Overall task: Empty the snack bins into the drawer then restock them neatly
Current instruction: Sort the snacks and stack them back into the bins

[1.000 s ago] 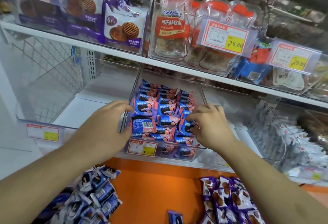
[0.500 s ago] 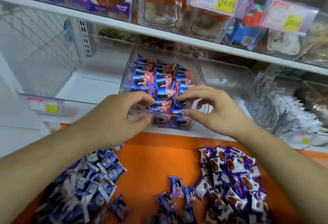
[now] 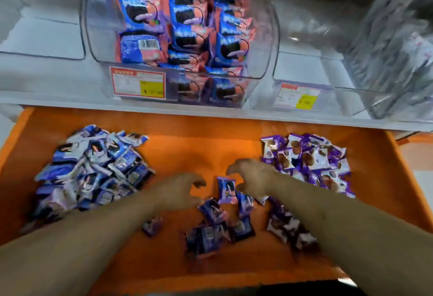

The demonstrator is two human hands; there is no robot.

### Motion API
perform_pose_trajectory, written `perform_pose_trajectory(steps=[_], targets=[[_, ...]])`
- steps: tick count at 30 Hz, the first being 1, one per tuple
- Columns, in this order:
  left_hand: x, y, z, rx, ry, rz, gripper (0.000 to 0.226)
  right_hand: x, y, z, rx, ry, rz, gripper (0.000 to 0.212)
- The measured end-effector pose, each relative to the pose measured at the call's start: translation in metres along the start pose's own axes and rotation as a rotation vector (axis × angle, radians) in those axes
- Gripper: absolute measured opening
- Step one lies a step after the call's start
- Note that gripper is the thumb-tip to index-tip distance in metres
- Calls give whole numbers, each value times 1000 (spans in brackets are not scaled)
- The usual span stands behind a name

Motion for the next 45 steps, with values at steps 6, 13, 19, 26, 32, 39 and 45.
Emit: perform_pose_trajectory(steps=[6, 13, 19, 26, 32, 39, 45], targets=[[88, 39, -35, -149, -130, -89, 65, 69, 39, 24, 74, 67, -9, 74], [112, 39, -30, -180, -156, -101, 22, 89, 36, 31, 142, 94, 13, 62], [95, 29, -26, -145, -176, -51, 11, 44, 25, 26, 195, 285, -19, 34], [77, 25, -20, -98, -214, -72, 47, -10, 16, 24, 166, 256, 45, 31], [103, 40, -10, 109, 10, -221, 62, 12, 26, 48, 238, 326, 39, 33], [96, 47, -3, 142, -21, -55, 36, 28, 27, 63, 266, 346, -3, 31], [6, 13, -21, -176, -315, 25, 41, -29, 14, 20, 211, 378, 28, 42]])
Point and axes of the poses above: each hand's wrist, its own y-axis towards the middle knuckle, its own x-axis out of the palm, z = x × y, the point moved 8 cm from there along y, towards the middle knuckle, and after that the axes turned 14 degrees about z, right-handed, at the moved point
